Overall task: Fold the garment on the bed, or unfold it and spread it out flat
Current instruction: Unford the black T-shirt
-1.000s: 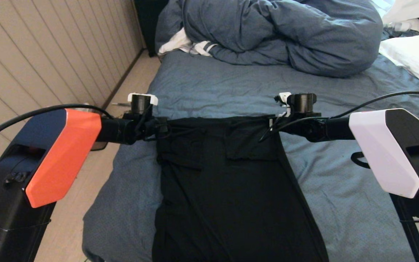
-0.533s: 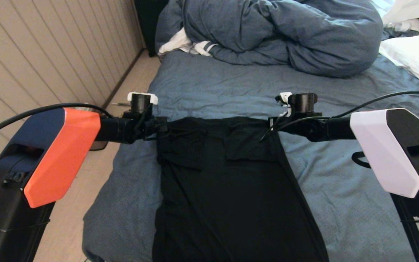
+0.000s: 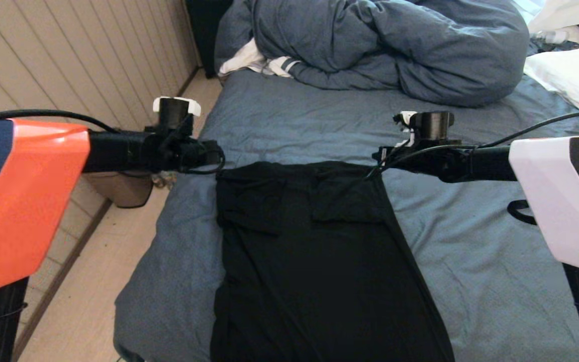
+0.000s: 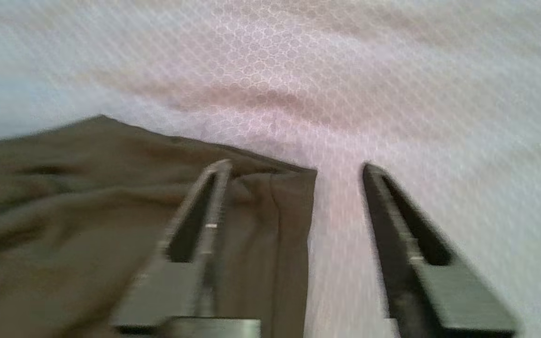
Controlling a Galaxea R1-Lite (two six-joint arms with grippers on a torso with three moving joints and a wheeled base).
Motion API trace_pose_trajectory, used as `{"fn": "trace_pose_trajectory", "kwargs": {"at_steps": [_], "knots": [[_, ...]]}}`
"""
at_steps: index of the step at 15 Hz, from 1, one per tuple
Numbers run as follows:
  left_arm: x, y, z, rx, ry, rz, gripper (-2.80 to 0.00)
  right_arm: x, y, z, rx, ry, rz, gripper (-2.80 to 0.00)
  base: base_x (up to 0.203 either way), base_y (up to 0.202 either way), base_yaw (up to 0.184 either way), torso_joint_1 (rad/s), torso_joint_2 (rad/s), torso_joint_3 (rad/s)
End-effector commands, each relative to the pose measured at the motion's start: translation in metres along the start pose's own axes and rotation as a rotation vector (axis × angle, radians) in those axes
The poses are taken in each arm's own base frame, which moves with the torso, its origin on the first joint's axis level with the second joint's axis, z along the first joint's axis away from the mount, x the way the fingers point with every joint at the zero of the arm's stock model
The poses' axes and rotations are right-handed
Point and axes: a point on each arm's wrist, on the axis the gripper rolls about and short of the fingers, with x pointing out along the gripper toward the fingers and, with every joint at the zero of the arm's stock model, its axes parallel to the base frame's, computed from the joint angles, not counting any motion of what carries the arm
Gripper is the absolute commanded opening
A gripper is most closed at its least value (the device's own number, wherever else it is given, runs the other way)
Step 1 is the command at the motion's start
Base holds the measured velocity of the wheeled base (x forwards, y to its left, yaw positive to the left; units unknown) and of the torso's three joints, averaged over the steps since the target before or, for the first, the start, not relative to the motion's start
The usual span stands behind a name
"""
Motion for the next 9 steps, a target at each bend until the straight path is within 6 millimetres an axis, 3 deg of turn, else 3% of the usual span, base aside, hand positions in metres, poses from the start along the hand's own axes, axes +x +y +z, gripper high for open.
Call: {"fn": "trace_pose_trajectory", "kwargs": {"at_steps": [1,4,5,9], "knots": [[-0.043,0.002,0.020,-0.021,0.064,0.001,0.00,-0.026,0.005,0.023,0.046,0.018,0.021,-2.80,0.000,0.000,0.000,0.000,0.00,0.000],[-0.092,0.003,0.035,-0.120,0.120,-0.088,0.00,-0.052,0.021,0.026,0.147,0.177,0.070,-2.80,0.000,0.000,0.000,0.000,0.00,0.000],[-0.107,0.002,0.035,-0.126,0.154,-0.103,-2.80,-0.058,0.026,0.027,0.168,0.200,0.075,-2.80,0.000,0.000,0.000,0.000,0.00,0.000],[-0.143,0.007,0.006,-0.191,0.342,-0.149,-2.80,-0.075,0.052,0.027,0.150,0.280,0.112,-2.80,0.000,0.000,0.000,0.000,0.00,0.000]]}}
